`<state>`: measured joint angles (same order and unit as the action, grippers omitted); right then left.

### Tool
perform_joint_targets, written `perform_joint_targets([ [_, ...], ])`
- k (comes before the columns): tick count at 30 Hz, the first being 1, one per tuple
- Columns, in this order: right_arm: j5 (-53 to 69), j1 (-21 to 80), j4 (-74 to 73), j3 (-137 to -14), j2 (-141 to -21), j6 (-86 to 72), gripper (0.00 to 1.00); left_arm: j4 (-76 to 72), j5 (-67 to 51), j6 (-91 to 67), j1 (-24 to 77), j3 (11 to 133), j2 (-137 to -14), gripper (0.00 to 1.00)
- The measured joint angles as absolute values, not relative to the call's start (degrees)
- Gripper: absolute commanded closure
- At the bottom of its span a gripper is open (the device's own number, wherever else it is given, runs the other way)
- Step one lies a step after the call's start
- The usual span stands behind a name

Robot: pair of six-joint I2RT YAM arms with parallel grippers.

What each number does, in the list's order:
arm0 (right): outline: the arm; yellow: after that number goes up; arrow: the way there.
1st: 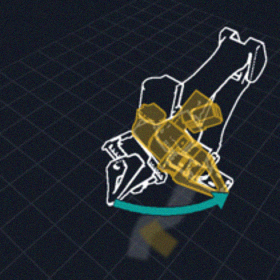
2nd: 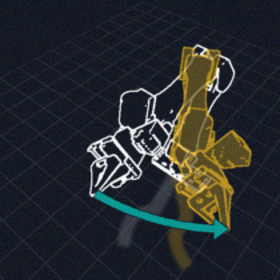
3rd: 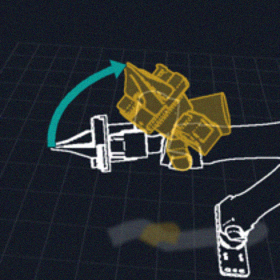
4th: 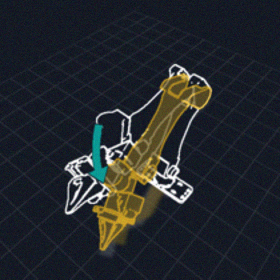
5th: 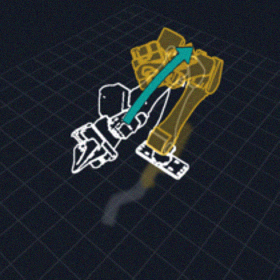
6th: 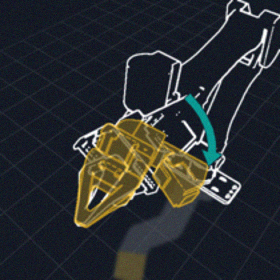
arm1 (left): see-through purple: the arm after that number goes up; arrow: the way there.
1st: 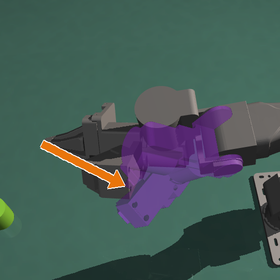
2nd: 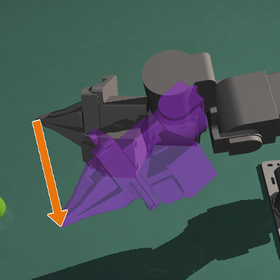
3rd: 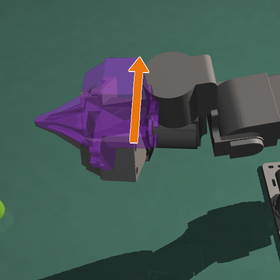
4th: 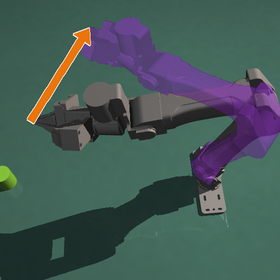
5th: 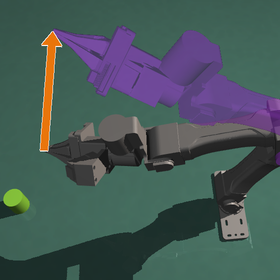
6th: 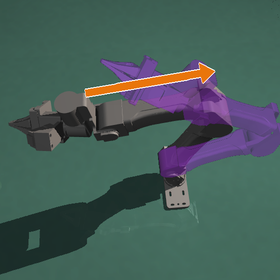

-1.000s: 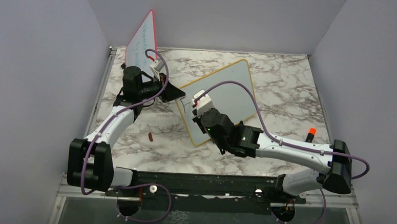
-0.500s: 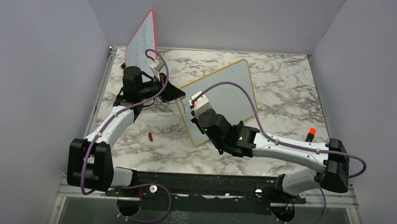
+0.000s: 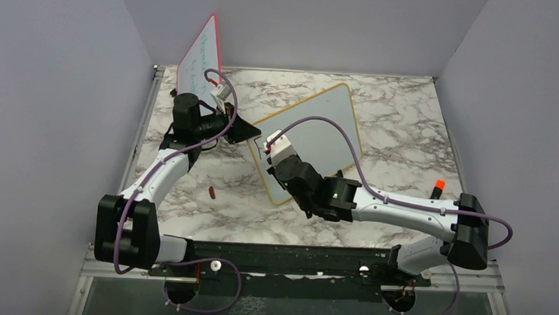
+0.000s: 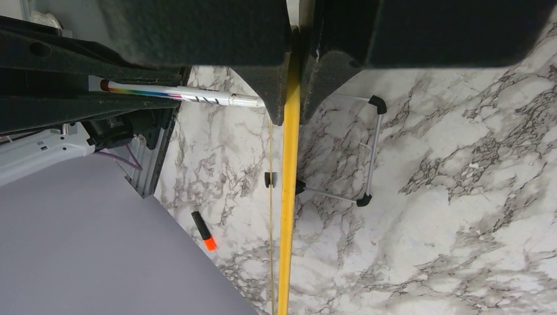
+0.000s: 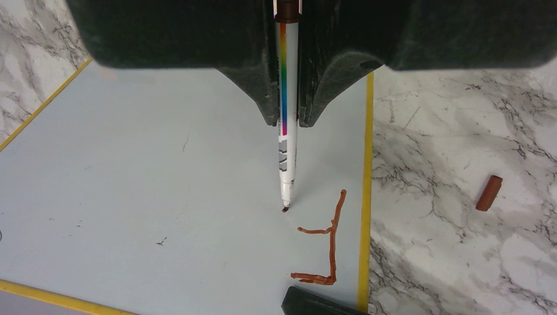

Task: Write a sentence on the whiteboard

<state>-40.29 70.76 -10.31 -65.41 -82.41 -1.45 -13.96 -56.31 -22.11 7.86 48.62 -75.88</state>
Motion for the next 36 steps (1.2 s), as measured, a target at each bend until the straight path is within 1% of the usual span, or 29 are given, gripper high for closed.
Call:
perform_joint_targets([
  [22, -41.04, 70.76, -8.16, -65.41, -82.5, -0.49, 0.99, -13.96, -56.31, -22.06, 7.88, 48.62, -75.88, 1.0],
  [36, -38.89, 70.76, -8.01, -65.41, -82.5, 1.13, 0.99, -13.91, -56.31, -22.04, 7.88, 48.64, -75.88, 1.0],
])
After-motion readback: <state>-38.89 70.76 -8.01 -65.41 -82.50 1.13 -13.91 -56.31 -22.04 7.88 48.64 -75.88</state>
